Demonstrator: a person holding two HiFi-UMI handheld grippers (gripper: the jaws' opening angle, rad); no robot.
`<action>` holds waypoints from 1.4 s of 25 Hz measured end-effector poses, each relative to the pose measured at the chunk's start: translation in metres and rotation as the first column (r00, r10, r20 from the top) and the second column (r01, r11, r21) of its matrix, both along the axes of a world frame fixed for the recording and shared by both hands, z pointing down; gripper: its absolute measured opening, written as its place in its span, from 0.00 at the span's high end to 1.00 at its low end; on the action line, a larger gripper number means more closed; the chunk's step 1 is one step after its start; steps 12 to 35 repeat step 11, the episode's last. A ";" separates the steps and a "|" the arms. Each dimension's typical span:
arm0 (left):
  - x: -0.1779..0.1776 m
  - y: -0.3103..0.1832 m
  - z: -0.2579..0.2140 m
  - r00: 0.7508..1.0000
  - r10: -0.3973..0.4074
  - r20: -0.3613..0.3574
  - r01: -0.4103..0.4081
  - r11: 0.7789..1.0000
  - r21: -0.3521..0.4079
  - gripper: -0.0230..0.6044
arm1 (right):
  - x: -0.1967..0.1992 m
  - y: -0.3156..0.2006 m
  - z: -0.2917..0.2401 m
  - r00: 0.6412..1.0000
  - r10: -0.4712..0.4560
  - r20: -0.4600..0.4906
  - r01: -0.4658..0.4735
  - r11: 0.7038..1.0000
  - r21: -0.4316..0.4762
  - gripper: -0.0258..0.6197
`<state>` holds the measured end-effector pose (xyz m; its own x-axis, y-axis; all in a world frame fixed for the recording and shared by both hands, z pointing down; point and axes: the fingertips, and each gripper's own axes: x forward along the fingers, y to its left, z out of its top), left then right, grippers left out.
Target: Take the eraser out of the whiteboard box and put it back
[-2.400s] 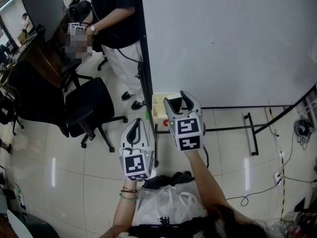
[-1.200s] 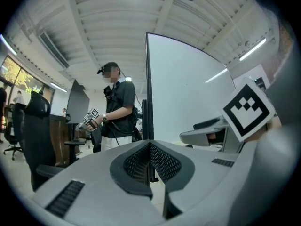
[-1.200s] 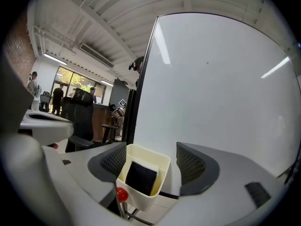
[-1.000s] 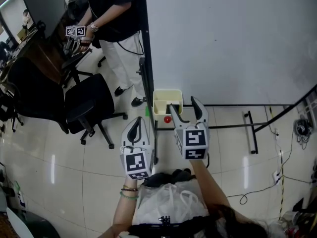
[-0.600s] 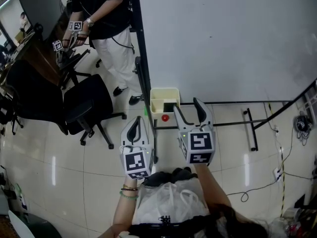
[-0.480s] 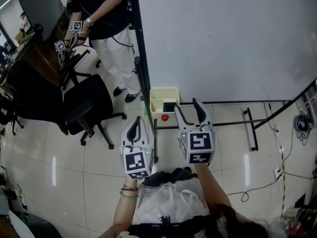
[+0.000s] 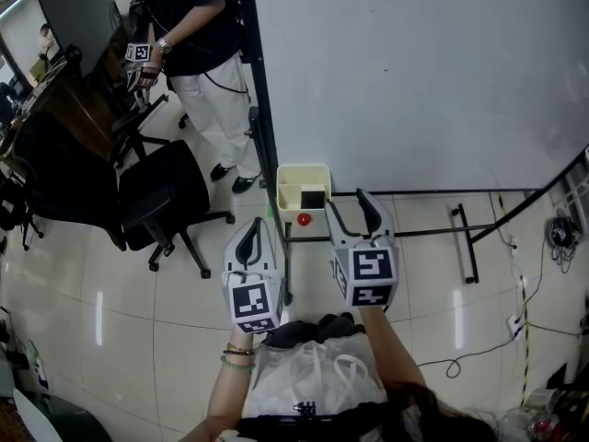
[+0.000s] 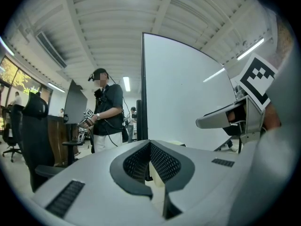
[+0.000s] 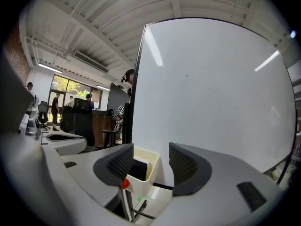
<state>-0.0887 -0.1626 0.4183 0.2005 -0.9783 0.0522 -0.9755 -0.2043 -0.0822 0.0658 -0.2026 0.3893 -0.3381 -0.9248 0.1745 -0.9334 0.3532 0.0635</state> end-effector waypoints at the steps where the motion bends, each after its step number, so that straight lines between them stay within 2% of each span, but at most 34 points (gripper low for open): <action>1: 0.002 0.000 0.000 1.000 0.004 0.002 -0.004 1.000 0.000 0.96 | 0.003 0.001 0.001 1.000 0.004 -0.003 -0.004 1.000 0.002 0.56; 35: 0.010 0.006 0.001 1.000 0.014 0.006 -0.014 1.000 0.003 0.96 | 0.003 0.008 0.009 1.000 -0.014 -0.017 0.014 1.000 -0.005 0.58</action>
